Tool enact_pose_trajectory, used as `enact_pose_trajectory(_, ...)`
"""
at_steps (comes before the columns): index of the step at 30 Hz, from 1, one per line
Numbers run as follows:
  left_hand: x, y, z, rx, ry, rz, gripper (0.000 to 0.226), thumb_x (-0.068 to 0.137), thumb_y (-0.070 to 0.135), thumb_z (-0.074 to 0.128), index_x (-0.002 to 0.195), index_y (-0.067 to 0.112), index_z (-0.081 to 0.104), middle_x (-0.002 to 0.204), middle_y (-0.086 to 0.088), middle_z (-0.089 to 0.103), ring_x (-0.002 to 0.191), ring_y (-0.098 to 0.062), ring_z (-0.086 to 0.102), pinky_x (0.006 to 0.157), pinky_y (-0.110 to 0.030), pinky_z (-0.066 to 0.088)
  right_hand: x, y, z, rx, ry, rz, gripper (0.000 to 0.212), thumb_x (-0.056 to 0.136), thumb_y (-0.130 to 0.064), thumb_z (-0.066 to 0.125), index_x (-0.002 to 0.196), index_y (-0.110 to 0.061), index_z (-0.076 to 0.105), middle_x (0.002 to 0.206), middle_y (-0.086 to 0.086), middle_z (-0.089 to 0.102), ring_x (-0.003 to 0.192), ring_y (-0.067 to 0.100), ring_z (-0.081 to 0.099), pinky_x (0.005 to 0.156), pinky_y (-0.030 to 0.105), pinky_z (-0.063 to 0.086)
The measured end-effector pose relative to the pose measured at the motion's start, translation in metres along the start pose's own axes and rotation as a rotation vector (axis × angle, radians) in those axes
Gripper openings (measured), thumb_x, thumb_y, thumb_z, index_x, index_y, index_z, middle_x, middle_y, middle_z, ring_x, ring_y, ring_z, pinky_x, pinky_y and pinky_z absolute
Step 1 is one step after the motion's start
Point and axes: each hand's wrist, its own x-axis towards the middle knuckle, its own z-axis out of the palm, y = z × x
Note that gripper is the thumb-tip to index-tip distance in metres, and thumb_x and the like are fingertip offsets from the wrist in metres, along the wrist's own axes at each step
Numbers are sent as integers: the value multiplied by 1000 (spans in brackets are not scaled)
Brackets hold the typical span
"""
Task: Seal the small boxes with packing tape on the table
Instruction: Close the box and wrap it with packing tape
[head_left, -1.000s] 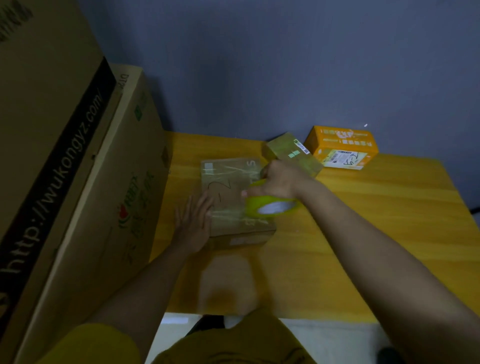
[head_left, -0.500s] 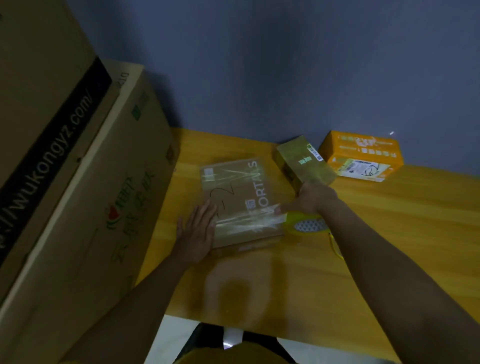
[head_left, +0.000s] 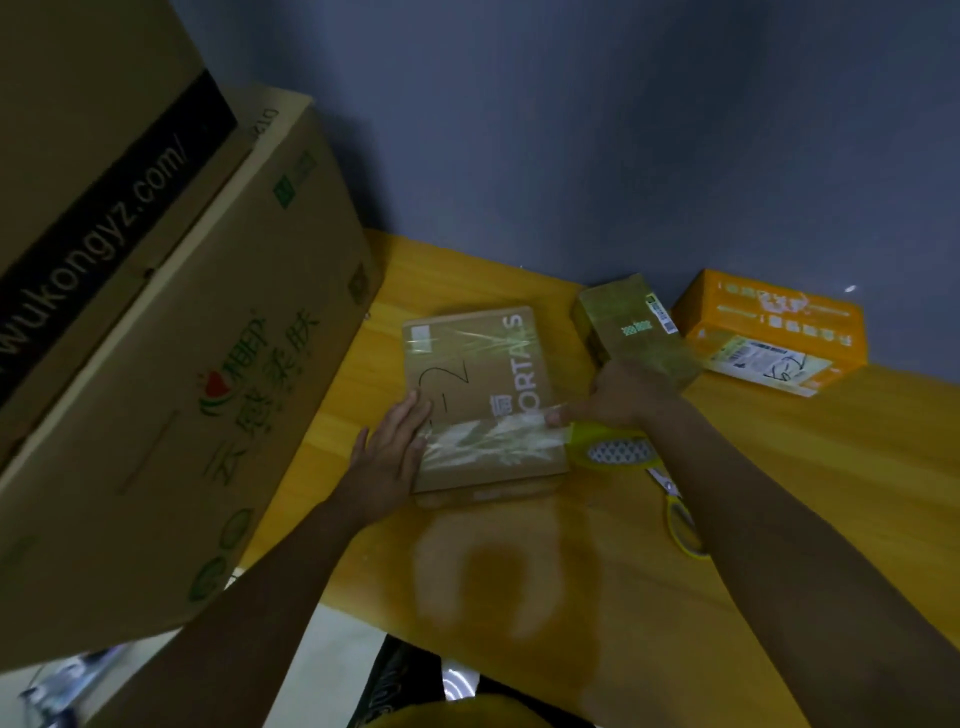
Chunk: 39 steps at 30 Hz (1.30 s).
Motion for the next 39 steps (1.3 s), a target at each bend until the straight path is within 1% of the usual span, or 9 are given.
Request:
enact_pose_trajectory(9, -1, -2, 0, -18, 14, 4, 63, 91, 68, 5, 148, 41, 13, 155, 23, 0, 148, -13, 5, 116, -49, 15, 13, 14, 12, 150, -130, -37, 71, 65, -66, 75, 56, -21, 21, 54, -1, 14, 47, 16, 21, 56, 31, 15)
enact_pose_trajectory(13, -2, 12, -6, 29, -12, -53, 51, 100, 53, 15, 150, 40, 15, 154, 25, -1, 148, -10, -3, 117, -50, 1, 5, 19, 23, 138, -46, -7, 72, 54, -80, 67, 53, -18, 30, 51, 2, 25, 49, 19, 31, 55, 33, 20)
enact_pose_trajectory(14, -1, 17, -6, 67, -8, -77, 49, 102, 48, 18, 150, 38, 17, 156, 23, -1, 147, -10, -6, 117, -49, -2, 4, 20, 25, 107, -13, -11, 73, 49, -85, 61, 57, -14, 48, 56, 6, 43, 54, 21, 44, 55, 35, 31)
enact_pose_trajectory(16, 3, 29, -9, 112, 3, -157, 47, 104, 39, 26, 150, 35, 20, 160, 14, -1, 148, -15, -9, 117, -48, -4, 2, 22, 28, 16, 35, -42, 98, 49, -90, 52, 104, -10, 68, 103, 8, 67, 91, 26, 62, 75, 41, 50)
enact_pose_trajectory(21, 27, 56, -18, -474, 75, -583, 78, 97, 43, 48, 154, 17, 1, 160, -10, 10, 143, -35, 21, 111, -49, 30, -12, 29, 31, 50, 55, -139, 76, 79, -71, 55, 133, -19, 56, 135, 6, 57, 119, 26, 55, 88, 37, 46)
enact_pose_trajectory(23, 36, 56, -18, -570, 43, -693, 81, 92, 60, 44, 152, 13, 16, 154, -14, 29, 135, -38, 35, 106, -53, 37, -12, 39, 34, 180, 13, -98, 66, 87, -61, 57, 137, -19, 52, 145, 7, 47, 129, 28, 46, 98, 43, 43)
enact_pose_trajectory(27, 38, 59, -10, -616, -84, -751, 71, 89, 72, 30, 118, 11, 53, 108, -12, 55, 100, -33, 54, 84, -48, 46, -15, 44, 40, 208, 48, -58, 60, 89, -53, 60, 136, -16, 52, 148, 9, 44, 132, 31, 43, 103, 46, 39)
enact_pose_trajectory(32, 31, 43, 3, -562, -70, -668, 66, 74, 85, 21, 79, 24, 46, 77, -3, 42, 80, -21, 44, 78, -38, 36, -23, 33, 41, 104, 116, -62, 50, 90, -50, 61, 130, -21, 56, 137, 11, 54, 118, 31, 53, 89, 37, 43)
enact_pose_trajectory(39, 40, 49, 12, -687, -105, -658, 72, 95, 64, 24, 122, 9, 60, 110, -11, 57, 108, -31, 56, 88, -39, 45, -61, 17, 15, -64, 319, 6, 46, 83, -58, 64, 114, -24, 66, 114, 9, 68, 106, 28, 60, 84, 36, 42)
